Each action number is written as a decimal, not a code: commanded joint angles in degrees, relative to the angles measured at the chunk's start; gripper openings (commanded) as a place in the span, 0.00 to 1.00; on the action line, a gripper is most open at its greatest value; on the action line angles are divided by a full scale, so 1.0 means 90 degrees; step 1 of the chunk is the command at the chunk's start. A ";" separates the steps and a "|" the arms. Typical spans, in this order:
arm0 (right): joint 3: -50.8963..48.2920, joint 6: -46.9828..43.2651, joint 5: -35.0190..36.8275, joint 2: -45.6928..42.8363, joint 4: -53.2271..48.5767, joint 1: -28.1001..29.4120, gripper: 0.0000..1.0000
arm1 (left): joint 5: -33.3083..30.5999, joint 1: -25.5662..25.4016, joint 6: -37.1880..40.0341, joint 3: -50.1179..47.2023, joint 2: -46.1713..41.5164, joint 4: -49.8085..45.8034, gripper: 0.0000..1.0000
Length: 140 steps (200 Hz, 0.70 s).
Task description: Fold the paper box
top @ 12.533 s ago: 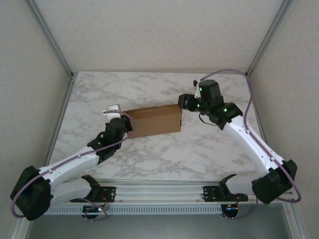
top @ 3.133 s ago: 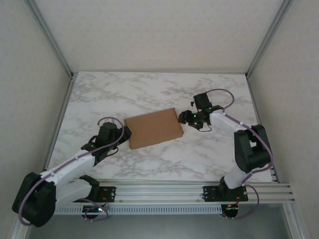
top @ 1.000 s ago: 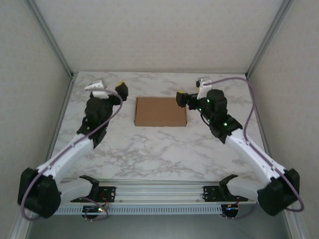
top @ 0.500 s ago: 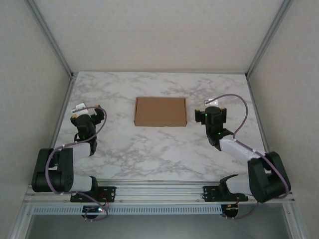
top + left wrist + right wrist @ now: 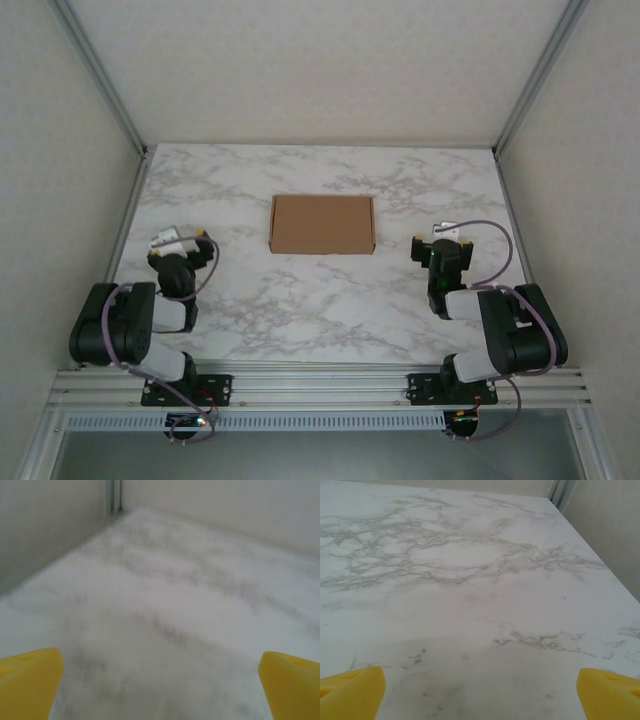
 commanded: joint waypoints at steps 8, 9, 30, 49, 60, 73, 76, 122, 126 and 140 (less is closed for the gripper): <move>0.0188 -0.0055 -0.0600 0.0610 0.1066 -0.0131 0.99 | 0.0363 -0.0167 0.0333 0.0437 0.0050 0.0508 1.00; 0.0228 -0.0017 -0.0633 0.0584 0.0960 -0.0148 0.99 | 0.0357 -0.0157 0.0321 0.0446 0.0068 0.0528 1.00; 0.0615 0.0258 -0.2091 0.0447 -0.0124 -0.0784 0.99 | 0.0386 -0.0128 0.0288 0.0456 0.0089 0.0570 0.99; 0.0599 0.0255 -0.2161 0.0470 -0.0058 -0.0822 0.99 | 0.0467 -0.0076 0.0255 0.0488 0.0074 0.0476 1.00; 0.0614 0.0255 -0.2153 0.0468 -0.0076 -0.0820 0.99 | 0.0526 -0.0043 0.0240 0.0489 0.0069 0.0482 0.99; 0.0639 0.0243 -0.2107 0.0470 -0.0115 -0.0792 0.99 | 0.0537 -0.0041 0.0232 0.0485 0.0077 0.0491 0.99; 0.0639 0.0223 -0.2066 0.0470 -0.0126 -0.0775 0.99 | 0.0537 -0.0039 0.0234 0.0482 0.0077 0.0510 1.00; 0.0616 0.0187 -0.1967 0.0463 -0.0083 -0.0720 0.99 | 0.0509 -0.0057 0.0257 0.0443 0.0072 0.0557 1.00; 0.0611 0.0182 -0.1966 0.0466 -0.0084 -0.0713 0.99 | 0.0508 -0.0060 0.0259 0.0446 0.0076 0.0551 0.99; 0.0611 0.0186 -0.1975 0.0461 -0.0083 -0.0713 0.99 | 0.0508 -0.0060 0.0258 0.0446 0.0068 0.0556 0.99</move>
